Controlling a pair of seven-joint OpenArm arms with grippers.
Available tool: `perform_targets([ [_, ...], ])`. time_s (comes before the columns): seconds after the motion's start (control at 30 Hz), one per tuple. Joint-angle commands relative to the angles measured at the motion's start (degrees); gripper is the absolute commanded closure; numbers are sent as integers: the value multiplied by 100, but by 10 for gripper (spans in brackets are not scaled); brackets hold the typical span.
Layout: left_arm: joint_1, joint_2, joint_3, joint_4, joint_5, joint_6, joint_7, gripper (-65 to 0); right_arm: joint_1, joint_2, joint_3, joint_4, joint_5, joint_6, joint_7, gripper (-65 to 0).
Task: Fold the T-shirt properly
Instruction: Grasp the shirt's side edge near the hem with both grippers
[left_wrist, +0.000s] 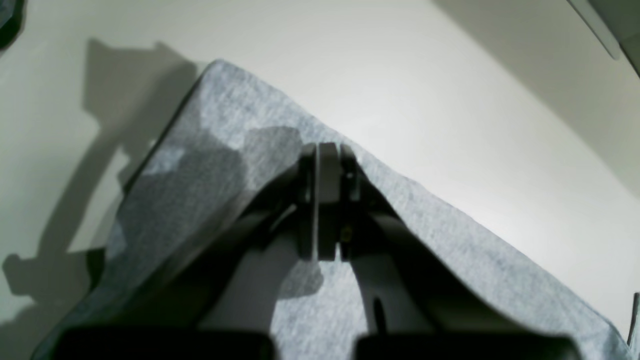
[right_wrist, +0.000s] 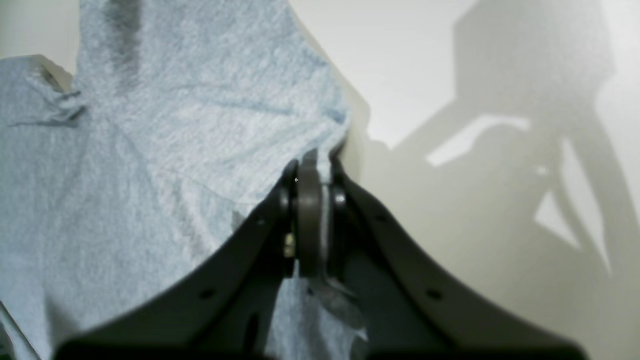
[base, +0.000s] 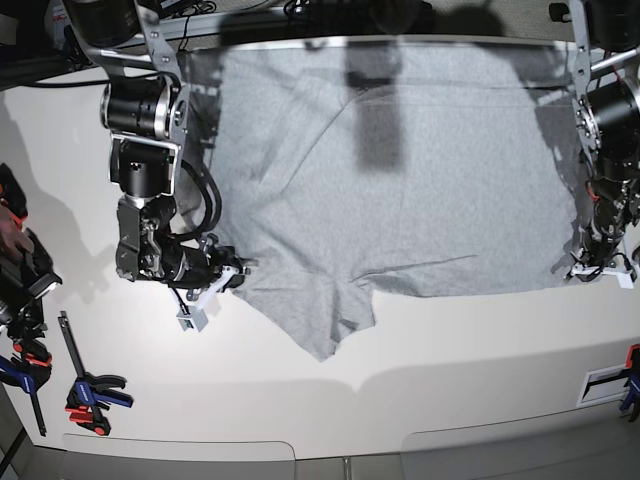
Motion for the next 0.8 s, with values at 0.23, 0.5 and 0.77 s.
perform_targets([
  [0.23, -188, -326, 2, 79, 861, -17, -706, -79, 184, 50, -11, 90, 315, -37, -208, 0],
  [0.5, -7, -973, 2, 76, 479, 208, -723, -248, 184, 92, -13, 90, 28, -35, -177, 0],
  [0.77, 533, -662, 2, 76, 201, 129, -715, -297, 157, 92, -13, 90, 39, -33, -203, 0],
])
